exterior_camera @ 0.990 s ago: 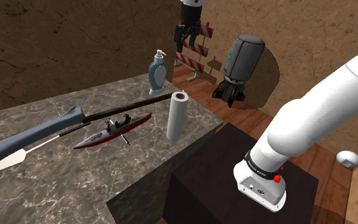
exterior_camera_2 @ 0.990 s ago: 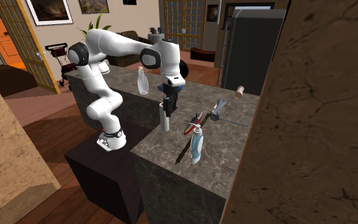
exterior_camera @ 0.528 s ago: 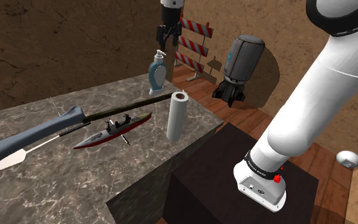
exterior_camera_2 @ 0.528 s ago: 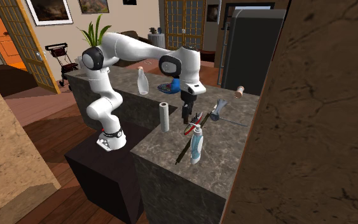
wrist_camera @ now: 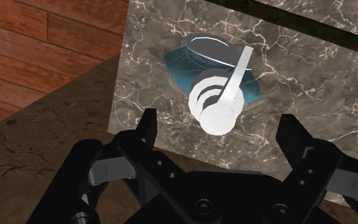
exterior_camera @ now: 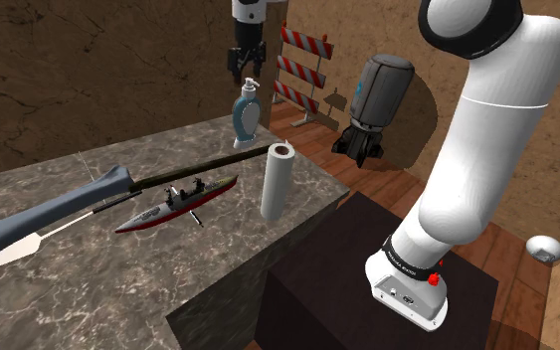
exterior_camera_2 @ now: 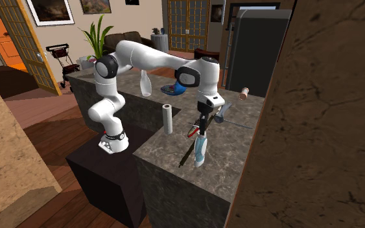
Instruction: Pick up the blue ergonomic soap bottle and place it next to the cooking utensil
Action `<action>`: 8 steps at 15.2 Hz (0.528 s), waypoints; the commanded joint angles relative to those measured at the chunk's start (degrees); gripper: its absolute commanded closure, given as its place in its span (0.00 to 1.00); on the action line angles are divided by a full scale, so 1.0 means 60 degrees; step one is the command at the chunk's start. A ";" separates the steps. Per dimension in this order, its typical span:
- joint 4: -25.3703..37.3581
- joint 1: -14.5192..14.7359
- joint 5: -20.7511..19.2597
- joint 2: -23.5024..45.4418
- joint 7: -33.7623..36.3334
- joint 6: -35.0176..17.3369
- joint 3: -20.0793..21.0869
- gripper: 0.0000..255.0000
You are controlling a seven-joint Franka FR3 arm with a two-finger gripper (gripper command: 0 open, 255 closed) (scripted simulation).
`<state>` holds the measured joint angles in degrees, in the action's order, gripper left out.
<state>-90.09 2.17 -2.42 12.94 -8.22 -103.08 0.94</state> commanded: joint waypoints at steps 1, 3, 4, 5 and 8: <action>-0.0258 -0.0001 -0.0003 0.0028 0.0010 -0.0290 -0.0001 0.00; -0.0487 -0.0007 -0.0006 0.0049 0.0013 -0.0539 -0.0004 0.00; -0.0551 -0.0008 -0.0006 0.0056 0.0014 -0.0610 -0.0005 0.00; -0.0552 -0.0008 -0.0006 0.0055 0.0014 -0.0611 -0.0005 0.00; -0.0551 -0.0008 -0.0006 0.0056 0.0014 -0.0610 -0.0005 0.00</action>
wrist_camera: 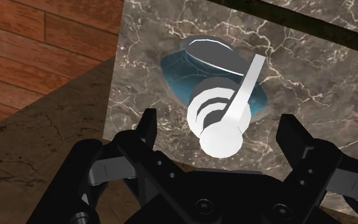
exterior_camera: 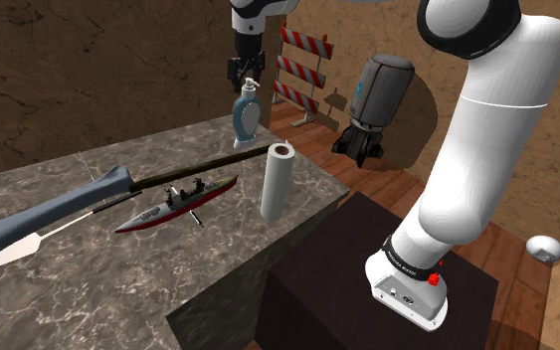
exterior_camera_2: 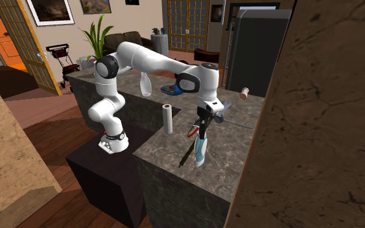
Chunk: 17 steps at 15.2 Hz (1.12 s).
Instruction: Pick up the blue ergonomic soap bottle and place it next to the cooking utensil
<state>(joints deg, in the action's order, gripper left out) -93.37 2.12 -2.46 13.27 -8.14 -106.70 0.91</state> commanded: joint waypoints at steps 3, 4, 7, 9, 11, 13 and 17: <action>-0.0003 0.0000 0.0000 0.0000 0.0000 -0.0005 0.0000 0.00; -0.0003 0.0000 0.0000 0.0000 0.0000 -0.0005 0.0000 1.00; -0.0002 0.0000 0.0000 0.0001 0.0000 -0.0004 0.0000 1.00; -0.0002 -0.0001 0.0000 0.0000 -0.0002 -0.0003 -0.0001 1.00; -0.0003 -0.0001 0.0000 -0.0001 -0.0002 -0.0003 -0.0001 1.00; -0.0004 0.0000 0.0000 0.0001 0.0000 -0.0006 0.0000 1.00; 0.0460 0.0002 0.0006 -0.0035 -0.0018 0.0494 0.0001 1.00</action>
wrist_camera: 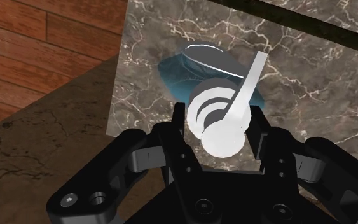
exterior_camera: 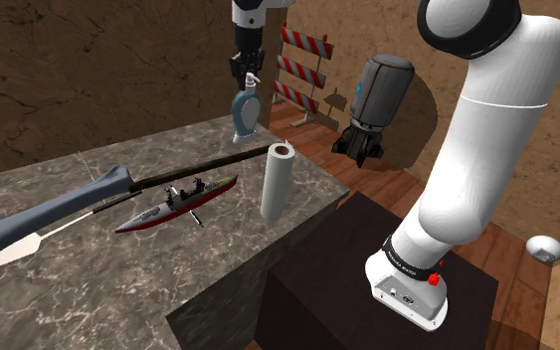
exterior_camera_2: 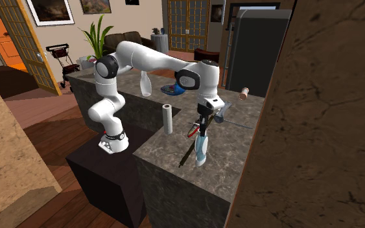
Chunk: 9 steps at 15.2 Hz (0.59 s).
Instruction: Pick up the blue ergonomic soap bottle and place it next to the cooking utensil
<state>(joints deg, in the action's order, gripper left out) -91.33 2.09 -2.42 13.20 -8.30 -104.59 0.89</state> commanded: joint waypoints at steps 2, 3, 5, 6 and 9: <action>0.0370 0.0009 0.0002 -0.0027 -0.0001 0.0396 0.0005 1.00; 0.0500 0.0010 0.0003 -0.0026 -0.0005 0.0525 0.0005 1.00; 0.0770 0.0012 0.0005 -0.0017 -0.0014 0.0786 0.0006 1.00; 0.0910 0.0013 0.0006 -0.0008 -0.0019 0.0917 0.0006 1.00; 0.1354 0.0016 0.0007 0.0033 -0.0032 0.1319 0.0007 1.00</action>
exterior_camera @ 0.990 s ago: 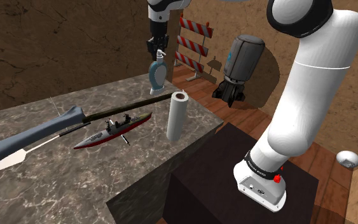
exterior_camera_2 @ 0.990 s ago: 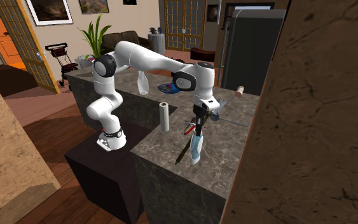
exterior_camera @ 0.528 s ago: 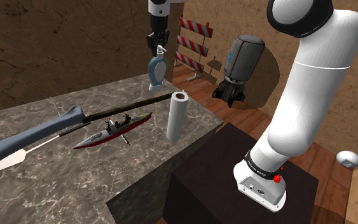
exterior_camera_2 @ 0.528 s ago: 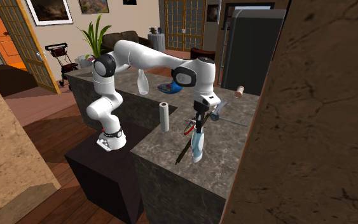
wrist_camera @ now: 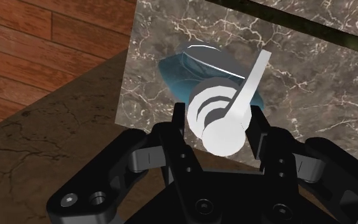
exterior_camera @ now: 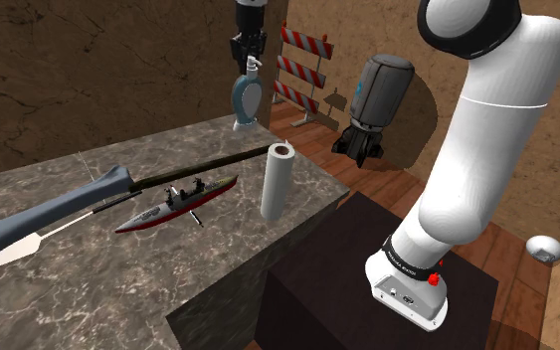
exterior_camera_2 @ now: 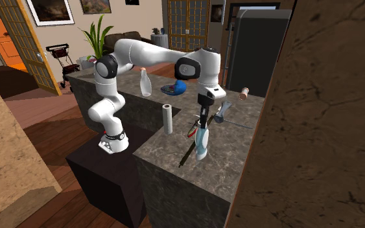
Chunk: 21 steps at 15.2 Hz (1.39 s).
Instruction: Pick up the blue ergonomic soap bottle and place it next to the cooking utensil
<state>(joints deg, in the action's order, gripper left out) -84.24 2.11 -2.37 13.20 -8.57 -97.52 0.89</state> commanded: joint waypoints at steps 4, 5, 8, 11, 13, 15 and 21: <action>0.0823 0.0017 -0.0001 0.0128 -0.0005 0.0697 0.0008 1.00; 0.0997 0.0018 -0.0001 0.0160 -0.0009 0.0839 0.0008 1.00; 0.1554 0.0023 -0.0003 0.0276 -0.0023 0.1279 0.0008 1.00; 0.0933 0.0254 -0.0024 -0.0187 0.0350 0.1136 0.0144 1.00; 0.0369 0.0479 -0.0036 -0.0604 0.0731 0.1003 0.0293 1.00; -0.0120 0.0700 -0.0039 -0.0974 0.1120 0.0900 0.0455 1.00; -0.1207 0.1349 0.0001 -0.1835 0.2329 0.0719 0.1005 1.00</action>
<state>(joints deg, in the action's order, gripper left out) -90.41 9.56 -2.45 3.23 4.13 -93.19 6.35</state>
